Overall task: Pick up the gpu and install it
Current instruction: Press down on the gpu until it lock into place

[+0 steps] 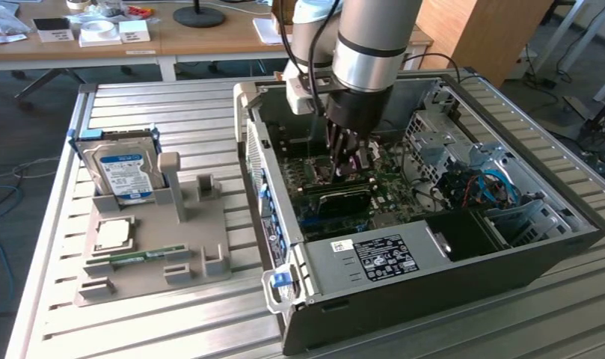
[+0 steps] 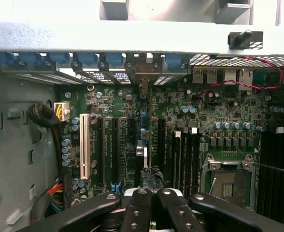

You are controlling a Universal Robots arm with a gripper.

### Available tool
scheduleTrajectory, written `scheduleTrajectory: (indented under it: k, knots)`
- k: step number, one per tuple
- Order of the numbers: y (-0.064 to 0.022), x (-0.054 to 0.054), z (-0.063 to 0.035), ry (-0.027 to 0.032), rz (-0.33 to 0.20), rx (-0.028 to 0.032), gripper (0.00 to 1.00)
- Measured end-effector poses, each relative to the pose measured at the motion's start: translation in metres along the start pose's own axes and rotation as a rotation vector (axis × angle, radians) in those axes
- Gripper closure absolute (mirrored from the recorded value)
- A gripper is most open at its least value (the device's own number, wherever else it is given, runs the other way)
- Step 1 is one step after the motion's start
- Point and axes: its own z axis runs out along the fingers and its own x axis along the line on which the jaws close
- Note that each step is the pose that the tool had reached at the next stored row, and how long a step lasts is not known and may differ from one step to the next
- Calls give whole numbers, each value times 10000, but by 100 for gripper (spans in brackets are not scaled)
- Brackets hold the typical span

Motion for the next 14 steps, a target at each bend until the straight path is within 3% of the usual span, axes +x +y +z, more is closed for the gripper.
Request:
scheduleTrajectory:
  k: [14]
  knots:
    - [1, -28, 113, -17, 1, 1, 89]
